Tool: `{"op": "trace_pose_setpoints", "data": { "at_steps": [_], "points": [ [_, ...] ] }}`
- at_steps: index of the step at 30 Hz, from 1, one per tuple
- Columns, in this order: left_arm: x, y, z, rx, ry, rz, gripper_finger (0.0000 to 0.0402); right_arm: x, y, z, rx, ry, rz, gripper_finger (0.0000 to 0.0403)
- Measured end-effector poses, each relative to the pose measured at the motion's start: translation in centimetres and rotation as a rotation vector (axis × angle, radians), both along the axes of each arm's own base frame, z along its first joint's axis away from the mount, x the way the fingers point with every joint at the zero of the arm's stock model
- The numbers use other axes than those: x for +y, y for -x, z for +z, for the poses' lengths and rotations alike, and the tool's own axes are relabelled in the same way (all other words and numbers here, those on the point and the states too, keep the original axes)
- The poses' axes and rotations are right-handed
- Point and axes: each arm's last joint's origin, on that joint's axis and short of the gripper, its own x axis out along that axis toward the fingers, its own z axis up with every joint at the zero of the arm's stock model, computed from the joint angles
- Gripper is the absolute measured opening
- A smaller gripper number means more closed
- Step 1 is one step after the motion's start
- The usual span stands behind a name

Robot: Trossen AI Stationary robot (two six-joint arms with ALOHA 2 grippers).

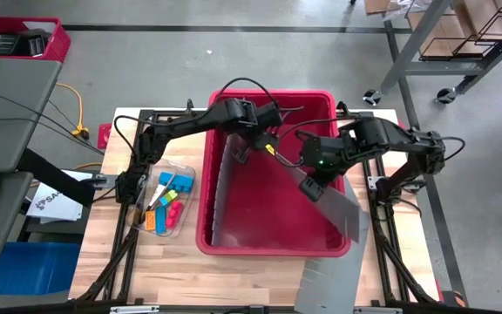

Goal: Sort Items/Unsort Items

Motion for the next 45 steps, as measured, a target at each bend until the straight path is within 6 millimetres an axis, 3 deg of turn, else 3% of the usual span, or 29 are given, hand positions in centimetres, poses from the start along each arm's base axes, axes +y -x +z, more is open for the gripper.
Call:
{"op": "trace_pose_setpoints", "data": {
  "at_steps": [2,7,15,21,25,34,45],
  "points": [
    [0.1,0.0,0.1,-0.005,-0.007,-0.01,0.0001,0.0,0.0,0.0,-0.001,0.007,-0.002,0.0013],
    [0.1,0.1,0.4,0.006,-0.043,-0.057,0.0001,0.7,0.3,0.5,-0.024,-0.004,-0.047,0.0004],
    [0.4,0.5,4.7,-0.162,-0.17,-0.136,0.0001,1.0,2.6,5.6,-0.255,0.009,-0.154,0.0002],
    [0.8,1.4,8.6,-0.371,-0.25,-0.243,0.0002,1.7,3.7,7.5,-0.38,0.048,-0.232,0.0001],
    [1.7,1.1,9.5,-0.484,-0.275,-0.286,0.0002,3.1,3.3,6.7,-0.4,0.094,-0.301,0.0001],
    [2.5,1.6,9.6,-0.531,-0.16,-0.364,0.0002,6.9,2.1,3.7,-0.49,0.152,-0.538,0.0001],
    [2.4,2.8,8.2,-0.345,-0.11,-0.346,0.0006,6.8,0.8,-0.1,-0.487,0.236,-0.759,0.0001]
  ]
}}
